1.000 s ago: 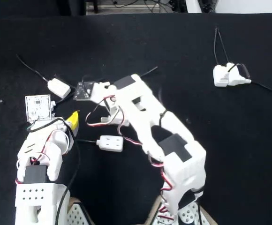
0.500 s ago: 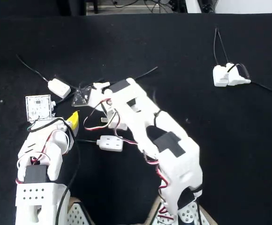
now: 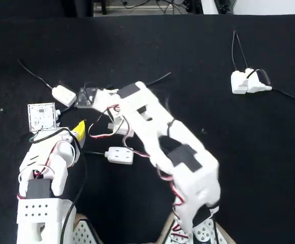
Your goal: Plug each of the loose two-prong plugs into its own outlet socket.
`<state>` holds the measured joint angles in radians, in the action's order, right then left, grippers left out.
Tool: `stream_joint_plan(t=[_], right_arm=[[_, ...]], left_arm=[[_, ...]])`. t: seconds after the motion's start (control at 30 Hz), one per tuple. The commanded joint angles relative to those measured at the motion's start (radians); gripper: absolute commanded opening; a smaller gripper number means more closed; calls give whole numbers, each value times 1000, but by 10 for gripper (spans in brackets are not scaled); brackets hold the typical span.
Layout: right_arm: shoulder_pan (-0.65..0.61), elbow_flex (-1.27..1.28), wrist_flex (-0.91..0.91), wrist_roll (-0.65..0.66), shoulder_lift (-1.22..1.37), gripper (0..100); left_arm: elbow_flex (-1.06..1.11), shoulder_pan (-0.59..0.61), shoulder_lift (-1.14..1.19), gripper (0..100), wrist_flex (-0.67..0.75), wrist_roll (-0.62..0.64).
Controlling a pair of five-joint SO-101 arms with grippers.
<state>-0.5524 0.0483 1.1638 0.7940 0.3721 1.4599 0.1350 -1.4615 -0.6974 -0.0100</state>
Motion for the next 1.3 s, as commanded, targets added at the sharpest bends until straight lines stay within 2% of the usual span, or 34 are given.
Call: stream_joint_plan(t=[0.0, 0.1, 0.23, 0.33, 0.4, 0.57, 0.83, 1.0, 1.27], right_arm=[[6, 96, -17, -66, -229, 11], [-25, 269, -92, -163, -395, 11], [-54, 532, -310, -282, -648, 11], [-94, 711, -503, -339, -791, 11], [-112, 791, -569, -353, -848, 11], [-118, 828, -582, -353, -872, 11], [-120, 894, -695, -354, -872, 11], [-120, 897, -695, -354, -872, 11], [-118, 897, -695, -354, -881, 11]], left_arm=[[-41, 4, -9, 234, 5, 3], [-41, 2, -9, 234, 5, 3], [-41, -1, -9, 234, 5, 8], [-58, -1, -9, 234, 2, 78], [-73, -1, -9, 234, -3, 117], [-124, -22, -9, 234, -3, 183], [-156, -209, -9, 234, -5, 187], [-156, -213, -9, 234, -5, 186], [-79, -216, -9, 234, 5, -6]])
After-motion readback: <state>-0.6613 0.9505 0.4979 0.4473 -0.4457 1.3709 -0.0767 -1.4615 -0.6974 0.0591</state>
